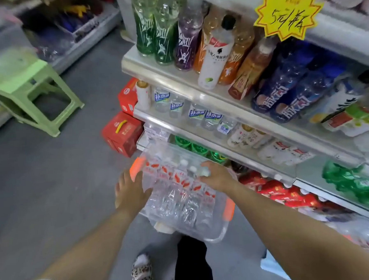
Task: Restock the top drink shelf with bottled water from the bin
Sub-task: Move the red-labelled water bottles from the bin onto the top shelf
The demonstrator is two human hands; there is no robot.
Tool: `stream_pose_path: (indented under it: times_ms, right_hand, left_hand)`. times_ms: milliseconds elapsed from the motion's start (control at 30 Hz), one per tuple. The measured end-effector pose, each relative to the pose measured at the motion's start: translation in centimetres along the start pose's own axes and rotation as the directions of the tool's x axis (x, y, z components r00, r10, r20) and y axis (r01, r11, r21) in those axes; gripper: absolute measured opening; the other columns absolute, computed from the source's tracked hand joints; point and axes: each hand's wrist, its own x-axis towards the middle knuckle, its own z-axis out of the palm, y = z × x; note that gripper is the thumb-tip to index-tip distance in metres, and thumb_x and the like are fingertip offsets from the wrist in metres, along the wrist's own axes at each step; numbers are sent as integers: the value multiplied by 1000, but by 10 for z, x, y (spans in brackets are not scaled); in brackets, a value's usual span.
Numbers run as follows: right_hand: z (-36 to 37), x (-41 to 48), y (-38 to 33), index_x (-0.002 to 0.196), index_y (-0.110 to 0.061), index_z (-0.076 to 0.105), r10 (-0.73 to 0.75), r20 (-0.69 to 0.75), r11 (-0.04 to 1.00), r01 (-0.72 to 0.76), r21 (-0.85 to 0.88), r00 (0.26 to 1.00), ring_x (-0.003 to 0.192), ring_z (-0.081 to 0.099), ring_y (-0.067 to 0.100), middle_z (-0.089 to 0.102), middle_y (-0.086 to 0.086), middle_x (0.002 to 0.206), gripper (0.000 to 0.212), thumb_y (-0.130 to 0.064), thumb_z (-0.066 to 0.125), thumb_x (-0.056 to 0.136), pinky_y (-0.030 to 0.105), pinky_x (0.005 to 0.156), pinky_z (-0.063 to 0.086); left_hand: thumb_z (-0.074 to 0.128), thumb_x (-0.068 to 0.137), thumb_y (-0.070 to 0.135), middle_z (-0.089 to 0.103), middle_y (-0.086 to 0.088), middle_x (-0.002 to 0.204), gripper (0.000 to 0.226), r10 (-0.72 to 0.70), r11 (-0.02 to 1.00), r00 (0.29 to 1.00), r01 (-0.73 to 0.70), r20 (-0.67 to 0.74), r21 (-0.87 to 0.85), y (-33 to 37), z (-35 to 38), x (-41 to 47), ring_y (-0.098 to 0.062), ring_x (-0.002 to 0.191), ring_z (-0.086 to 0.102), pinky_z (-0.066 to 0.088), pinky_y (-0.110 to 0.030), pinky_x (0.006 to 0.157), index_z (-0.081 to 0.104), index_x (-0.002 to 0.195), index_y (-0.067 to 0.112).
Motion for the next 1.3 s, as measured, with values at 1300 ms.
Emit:
stream_pose_path:
  times_ms: [1300]
  right_hand:
    - [75,74,-29,147,-23,39,308,193,551,-340,762,932,106,68,36,61,15,136,78,-38,83,84,47,82,60]
  left_hand:
    - [26,93,73,-3,-12,166,85,-209,972,972,219,112,-88,-11,45,-11,-29,154,-2,5,-46,124,12,158,21]
